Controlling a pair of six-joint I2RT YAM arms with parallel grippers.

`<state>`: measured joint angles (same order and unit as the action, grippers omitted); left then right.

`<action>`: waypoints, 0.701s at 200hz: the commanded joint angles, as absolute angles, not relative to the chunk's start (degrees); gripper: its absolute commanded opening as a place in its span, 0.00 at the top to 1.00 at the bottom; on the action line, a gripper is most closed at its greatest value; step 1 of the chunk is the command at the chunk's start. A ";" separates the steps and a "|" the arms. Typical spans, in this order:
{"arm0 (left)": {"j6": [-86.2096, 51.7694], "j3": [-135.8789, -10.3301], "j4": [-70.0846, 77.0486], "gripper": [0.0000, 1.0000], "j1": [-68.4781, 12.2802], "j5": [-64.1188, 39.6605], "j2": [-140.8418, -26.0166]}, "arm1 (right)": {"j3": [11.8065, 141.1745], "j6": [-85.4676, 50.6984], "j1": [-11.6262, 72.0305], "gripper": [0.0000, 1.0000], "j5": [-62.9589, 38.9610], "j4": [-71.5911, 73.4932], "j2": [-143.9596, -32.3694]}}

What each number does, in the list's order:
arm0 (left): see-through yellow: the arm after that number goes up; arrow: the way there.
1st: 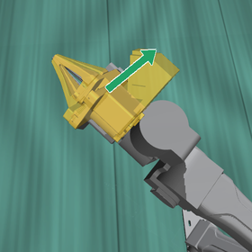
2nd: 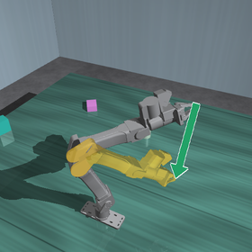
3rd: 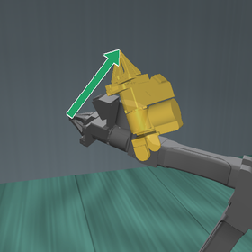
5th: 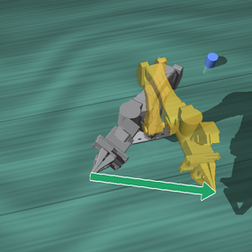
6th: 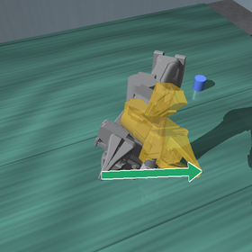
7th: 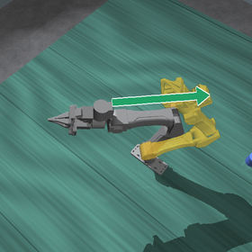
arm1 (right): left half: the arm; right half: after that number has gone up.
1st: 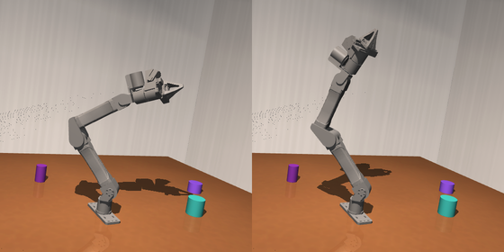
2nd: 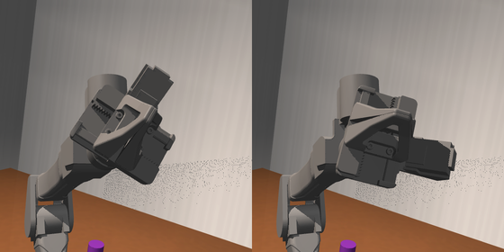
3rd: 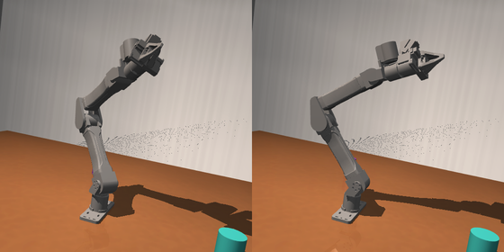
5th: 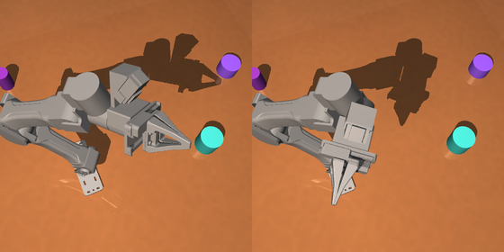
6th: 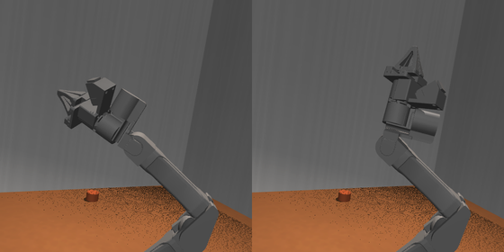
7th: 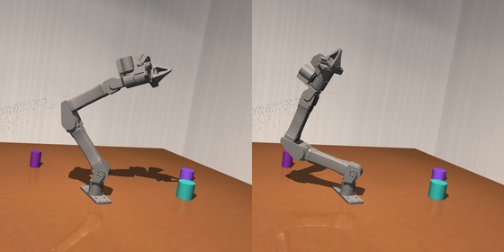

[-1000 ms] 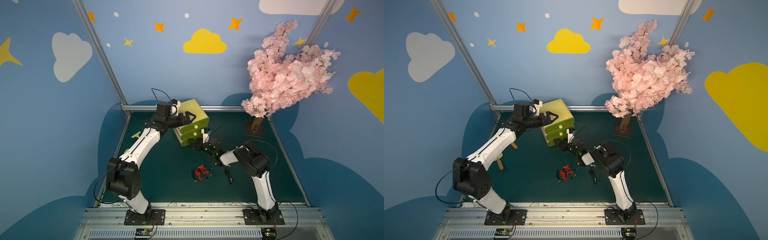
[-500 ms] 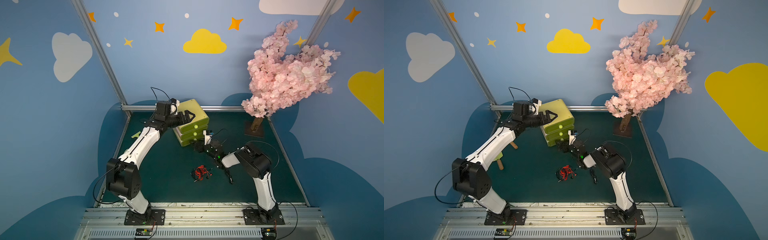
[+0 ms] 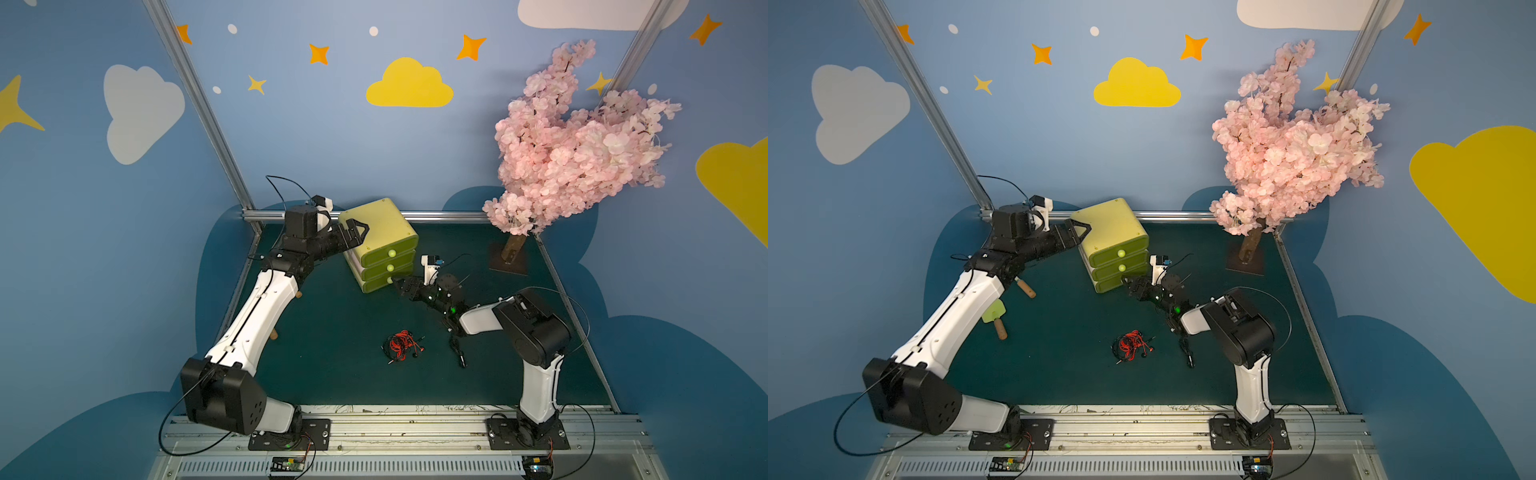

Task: Place the wired earphones into the drawer by color
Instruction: Open the drawer in the storage box.

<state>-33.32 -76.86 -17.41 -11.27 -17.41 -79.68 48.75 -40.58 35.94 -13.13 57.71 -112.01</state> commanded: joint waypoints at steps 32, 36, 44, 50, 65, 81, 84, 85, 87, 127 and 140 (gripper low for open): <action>-29.96 -66.54 -17.06 0.00 -11.25 -13.78 -71.36 | 52.64 -46.82 35.33 0.21 -22.23 42.84 -108.23; -29.54 -66.23 -17.07 0.00 -11.25 -13.75 -70.93 | 53.08 -47.30 35.33 0.23 -22.52 42.18 -108.20; -28.32 -65.67 -17.18 0.00 -11.25 -11.93 -70.31 | 53.87 -48.86 35.33 0.26 -22.76 40.78 -108.19; -27.42 -65.44 -17.55 0.00 -11.25 -11.29 -69.95 | 54.40 -49.63 35.48 0.27 -22.64 39.92 -108.19; -25.51 -65.49 -19.12 0.00 -11.25 -9.65 -69.45 | 55.38 -50.39 35.92 0.30 -22.31 39.81 -108.19; -23.91 -65.11 -19.54 0.00 -11.25 -8.60 -69.04 | 56.22 -51.02 36.38 0.32 -20.67 39.81 -108.12; -23.61 -64.94 -19.46 0.00 -11.27 -8.48 -69.00 | 56.37 -51.17 36.46 0.32 -20.33 39.81 -108.18; -23.58 -64.86 -19.40 0.00 -11.27 -8.41 -68.95 | 56.44 -51.20 36.51 0.32 -20.18 39.81 -108.14; -23.43 -64.73 -19.35 0.00 -11.25 -8.32 -68.92 | 56.54 -51.28 36.55 0.33 -19.97 39.81 -108.16; -21.72 -61.81 -17.26 0.00 -11.25 -7.25 -68.69 | 59.98 -51.73 37.50 0.35 -16.43 35.15 -108.27; -21.32 -61.52 -17.39 0.00 -11.30 -7.03 -69.07 | 61.28 -51.85 37.70 0.35 -15.36 33.19 -108.28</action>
<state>-23.73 -62.24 -18.11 -11.31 -8.34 -68.99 58.24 -51.24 37.08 -18.15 38.02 -109.78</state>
